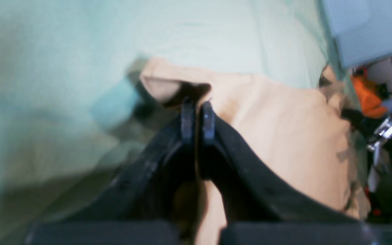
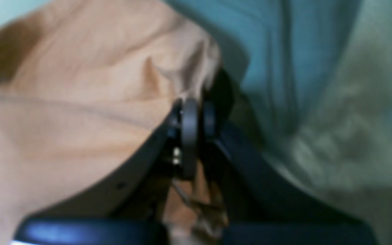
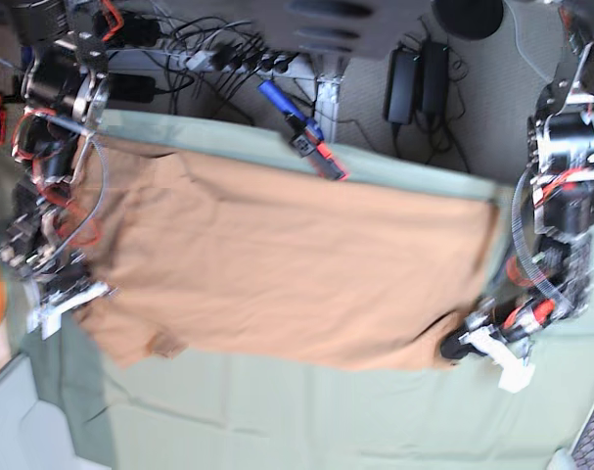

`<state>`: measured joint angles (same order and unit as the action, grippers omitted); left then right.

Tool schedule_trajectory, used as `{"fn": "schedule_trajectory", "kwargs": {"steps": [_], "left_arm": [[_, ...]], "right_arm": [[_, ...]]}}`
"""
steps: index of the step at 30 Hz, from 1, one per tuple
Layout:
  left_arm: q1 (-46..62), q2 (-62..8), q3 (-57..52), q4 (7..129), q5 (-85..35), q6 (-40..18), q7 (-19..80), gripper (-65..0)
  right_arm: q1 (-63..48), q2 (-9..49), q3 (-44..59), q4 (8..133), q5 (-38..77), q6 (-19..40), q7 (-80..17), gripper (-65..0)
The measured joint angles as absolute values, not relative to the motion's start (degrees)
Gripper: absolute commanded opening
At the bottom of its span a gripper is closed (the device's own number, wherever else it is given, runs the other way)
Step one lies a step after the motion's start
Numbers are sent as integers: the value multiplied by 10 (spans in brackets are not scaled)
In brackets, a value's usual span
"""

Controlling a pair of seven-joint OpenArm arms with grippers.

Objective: Fold the T-shirt properly
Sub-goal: 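Lower the right gripper to the shirt's hem corner and grasp it, then fold the shirt lengthwise, bringing hem edge over toward the collar side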

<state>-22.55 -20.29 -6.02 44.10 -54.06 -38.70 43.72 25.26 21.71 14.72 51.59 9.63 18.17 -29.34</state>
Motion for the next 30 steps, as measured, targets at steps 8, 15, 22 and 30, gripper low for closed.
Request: {"fn": "schedule_trajectory", "kwargs": {"steps": [8,15,22,30], "left_arm": [[-158,-238,-61,523,-579,-390,475,-650],[-114,-238,-61,597,-580,-391,476,-650],[-103,-238,-61,601,-578,-390,476,-650],[-103,-238,-61,602,-578,-391,476,-650]], "right_arm": [[154,247,146,645,116,182,-294,-650],[132,270,146,653,131,182,-301,-650],[117,271,146,652,145,182,-303,-477],[111,273,146,652,147,182,-303,-216]]}}
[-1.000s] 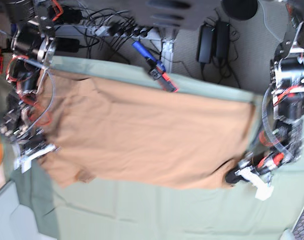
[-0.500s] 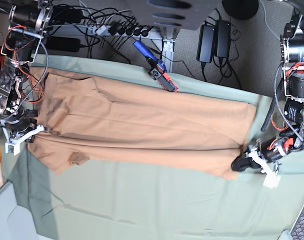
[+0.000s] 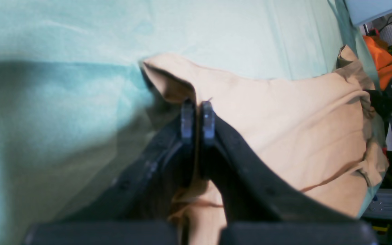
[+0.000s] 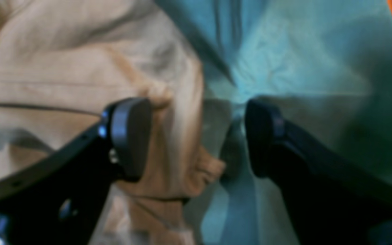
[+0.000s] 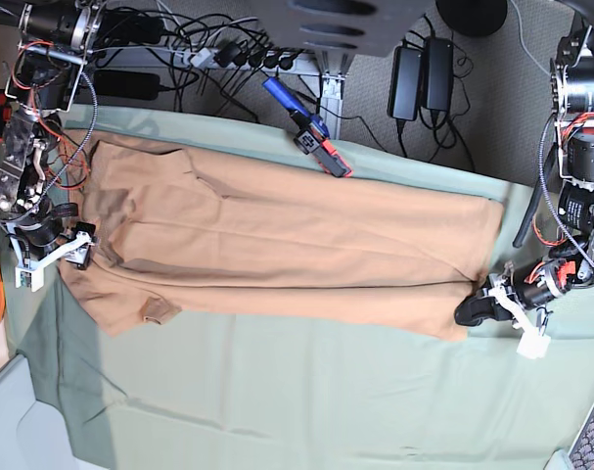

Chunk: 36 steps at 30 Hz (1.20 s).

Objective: Fold the T-shirt properly
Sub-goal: 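Fold the shirt lengthwise, bringing hem edge over toward the collar side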

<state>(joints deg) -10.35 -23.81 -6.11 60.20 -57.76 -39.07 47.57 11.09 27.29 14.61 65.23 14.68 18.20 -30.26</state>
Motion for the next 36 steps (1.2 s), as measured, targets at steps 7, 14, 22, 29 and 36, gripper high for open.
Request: {"fn": "schedule_trajectory", "kwargs": {"steps": [7,14,22,29,36], "left_arm": [[-103,-238,-61,606,-577,-391,476,-650],[-102,-238,-61,606,-577,-391,477,-650],[-102,-238,-61,606,-579,-391,481,-650],[-102,-238,-61,606,-582,-390,487,-650],[-102,-238,-61,606,-592,-390,487,-650]], "right_arm": [[146,273,163,652,153,182,-317,-216],[213,270,183,652,164,182,-321,-216],[289,208,146,535,90,182,-263,-216],[296,202,71,454,68,182,-228,-217],[300,203,45,454,64,182,-228,-307]]}}
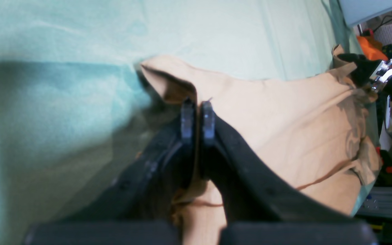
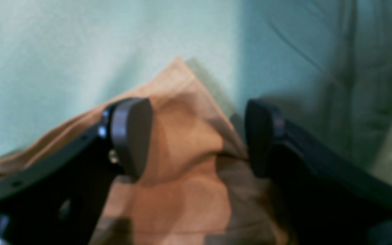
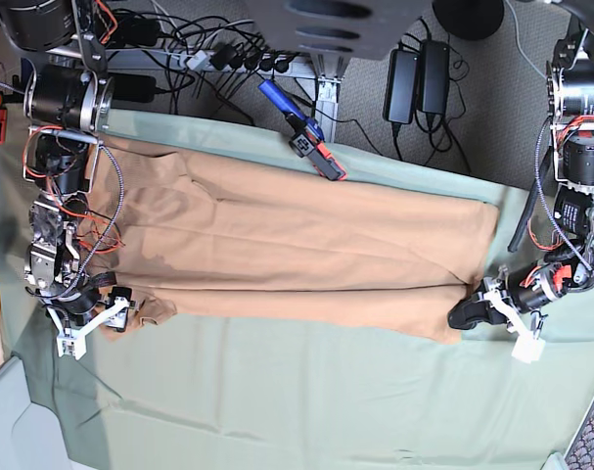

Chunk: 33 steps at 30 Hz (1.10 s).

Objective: Fold the T-shirt properly
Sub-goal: 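Fold the shirt lengthwise, bringing hem edge over toward the collar side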

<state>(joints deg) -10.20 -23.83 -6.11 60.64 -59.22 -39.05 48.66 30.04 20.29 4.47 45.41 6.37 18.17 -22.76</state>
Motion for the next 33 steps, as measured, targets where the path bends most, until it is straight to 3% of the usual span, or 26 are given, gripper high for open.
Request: {"fn": "schedule_trajectory", "kwargs": {"steps": [4,7,19,28,33], "left_arm": [[-102,-238,-61,606,-592,-390,487,-650],[-102,-238,-61,606,-593,-390,487,-650],[-116,-246,-61,609,-629,-391,496,-650],[-108,-267,-61,617,-706,-390,571,-650],[-72,-281,-61,656,-720,-391,590,-650]], "right_arm": [[300,200,44,455,67,182,-231,-574],[300,200,44,459,65,182,-233,-650],[284,210,43,608,82,182,-344,-650],[158,256,45,783,116,182,-371,-650],[81,255,102,849,145,182,-374,-650]]}}
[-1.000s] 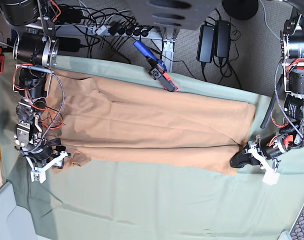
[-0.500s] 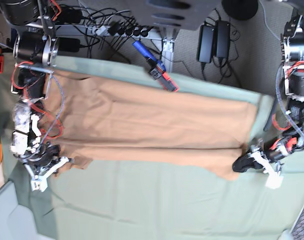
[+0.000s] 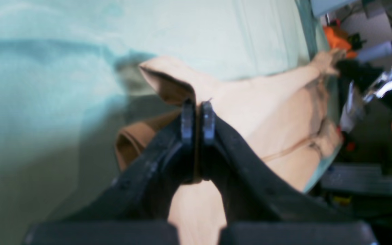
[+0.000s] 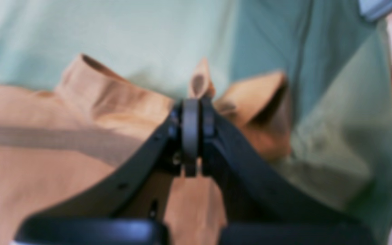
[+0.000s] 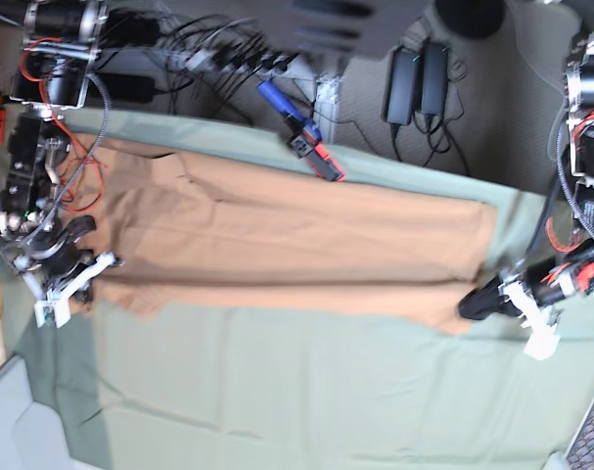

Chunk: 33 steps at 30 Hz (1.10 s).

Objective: Fold the T-shirt properly
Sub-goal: 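Fold the shirt lengthwise, bringing hem edge over toward the collar side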

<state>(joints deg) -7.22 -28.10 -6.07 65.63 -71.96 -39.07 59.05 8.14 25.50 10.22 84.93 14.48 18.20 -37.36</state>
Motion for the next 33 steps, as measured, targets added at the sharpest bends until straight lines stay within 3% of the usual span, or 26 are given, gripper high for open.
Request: {"fn": "schedule_trajectory", "kwargs": {"steps": [7,15,26,29,32,33], "left_arm": [[-39,-292,-61,721,-725,-391,599,-650],[-37,-292,-61,721,-721,-391,600,-650],[-37,-292,-61,721,-709,-391,600,-643],[-36,-292,-61,721,-701,-391,600,-547],[-36,-293,-61,721,-701,-391,601,-384],[-36,-293,-61,721,-701,-391,607,-344]], "right_arm": [[-3,255,190,907,212,182,-396,-650],[-52,253,204,956,271,182,-442,-650],[-52,179,205,959,276,182,-478,-650],[-52,168,205,959,252,182,-479,-650],[-52,163,205,959,239,182,-491,-650],[-52,163,205,959,239,182,-498,-567]]}}
